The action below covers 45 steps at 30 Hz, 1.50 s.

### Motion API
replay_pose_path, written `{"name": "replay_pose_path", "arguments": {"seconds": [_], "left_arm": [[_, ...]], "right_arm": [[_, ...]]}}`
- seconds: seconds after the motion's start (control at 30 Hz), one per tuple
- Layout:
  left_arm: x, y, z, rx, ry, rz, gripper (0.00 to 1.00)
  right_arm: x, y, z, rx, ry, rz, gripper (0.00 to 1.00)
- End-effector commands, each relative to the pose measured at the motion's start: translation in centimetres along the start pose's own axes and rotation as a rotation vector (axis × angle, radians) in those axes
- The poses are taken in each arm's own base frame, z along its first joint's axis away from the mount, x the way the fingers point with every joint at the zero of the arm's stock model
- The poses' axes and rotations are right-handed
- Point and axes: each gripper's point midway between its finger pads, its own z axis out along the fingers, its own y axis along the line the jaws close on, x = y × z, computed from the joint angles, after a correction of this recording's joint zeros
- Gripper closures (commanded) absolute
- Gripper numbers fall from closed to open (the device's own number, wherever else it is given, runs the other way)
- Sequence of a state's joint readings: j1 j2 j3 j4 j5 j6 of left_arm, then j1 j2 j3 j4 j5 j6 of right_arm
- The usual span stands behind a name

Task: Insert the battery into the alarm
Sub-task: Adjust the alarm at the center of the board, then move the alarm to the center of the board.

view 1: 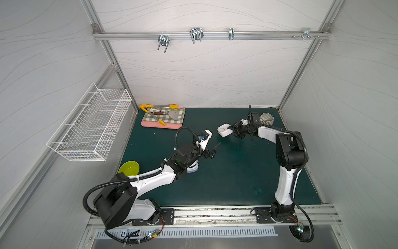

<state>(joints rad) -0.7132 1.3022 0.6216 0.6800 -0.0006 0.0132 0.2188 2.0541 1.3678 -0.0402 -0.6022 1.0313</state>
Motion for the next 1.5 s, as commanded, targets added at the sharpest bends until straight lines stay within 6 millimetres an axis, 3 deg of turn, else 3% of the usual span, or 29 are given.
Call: {"name": "replay_pose_path", "arguments": {"seconds": [0.0,0.2,0.4,0.57,0.67,0.97,1.27,1.47], "left_arm": [[2.9,3.9,-0.7,-0.102,0.087,-0.423,0.01],[5.5,8.2,-2.4,-0.263,0.201,-0.607,0.01],[7.3,10.6,-4.6,-0.364,0.262,-0.755,0.0],[8.9,11.6,-6.3,-0.432,0.325,-0.84,0.01],[10.2,12.2,-7.4,-0.471,0.34,-0.916,0.01],[12.8,13.4,-9.8,-0.567,0.425,-1.0,0.01],[16.5,11.0,-10.8,-0.552,0.546,-1.097,0.01],[17.3,7.8,-8.0,-0.453,0.624,-1.106,0.01]], "right_arm": [[-1.5,1.0,0.5,0.015,-0.043,-0.057,0.6],[-2.0,-1.5,1.9,0.063,-0.027,-0.022,0.57],[-1.9,-3.0,1.5,0.091,-0.019,-0.007,0.41],[-1.2,-3.8,0.1,0.115,-0.041,-0.015,0.15],[-0.3,-4.3,-0.8,0.123,-0.042,-0.019,0.05],[2.8,-4.0,-4.5,0.14,-0.059,-0.128,0.02],[5.9,-1.4,-8.3,0.151,-0.084,-0.317,0.04],[6.4,0.0,-10.3,0.144,-0.118,-0.358,0.05]]}}
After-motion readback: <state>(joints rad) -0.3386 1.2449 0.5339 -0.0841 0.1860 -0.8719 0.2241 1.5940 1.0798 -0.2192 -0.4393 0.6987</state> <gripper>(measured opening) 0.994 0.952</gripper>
